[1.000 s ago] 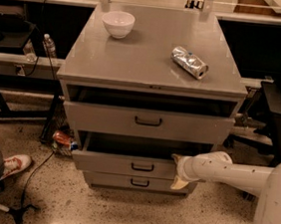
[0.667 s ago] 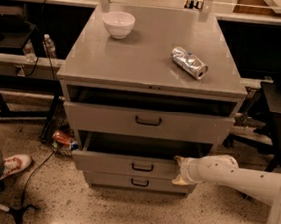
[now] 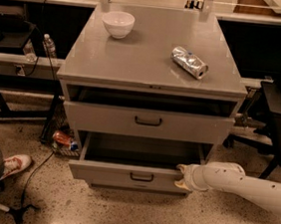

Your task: Open middle drawer

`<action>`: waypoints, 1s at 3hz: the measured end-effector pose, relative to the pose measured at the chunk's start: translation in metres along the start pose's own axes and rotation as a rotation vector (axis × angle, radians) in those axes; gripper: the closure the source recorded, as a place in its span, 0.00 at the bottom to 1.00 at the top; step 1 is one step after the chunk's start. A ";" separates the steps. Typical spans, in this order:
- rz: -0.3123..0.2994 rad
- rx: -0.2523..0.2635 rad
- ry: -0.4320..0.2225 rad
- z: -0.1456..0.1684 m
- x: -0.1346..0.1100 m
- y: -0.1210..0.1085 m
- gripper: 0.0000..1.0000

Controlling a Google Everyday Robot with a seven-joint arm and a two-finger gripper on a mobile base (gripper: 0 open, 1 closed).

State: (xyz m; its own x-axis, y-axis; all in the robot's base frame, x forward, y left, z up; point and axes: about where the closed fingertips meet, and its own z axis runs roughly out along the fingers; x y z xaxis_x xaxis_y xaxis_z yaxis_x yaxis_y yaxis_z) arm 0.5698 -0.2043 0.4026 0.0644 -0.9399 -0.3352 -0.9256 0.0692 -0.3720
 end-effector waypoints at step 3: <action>0.072 -0.003 -0.006 -0.016 0.006 0.026 1.00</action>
Offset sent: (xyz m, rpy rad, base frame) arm -0.1446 -0.0537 0.0063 0.1360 0.1256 -0.2800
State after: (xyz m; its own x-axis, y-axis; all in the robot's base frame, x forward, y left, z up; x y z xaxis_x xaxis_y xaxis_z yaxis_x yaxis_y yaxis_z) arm 0.5404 -0.2132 0.4044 -0.0003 -0.9307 -0.3658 -0.9291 0.1355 -0.3442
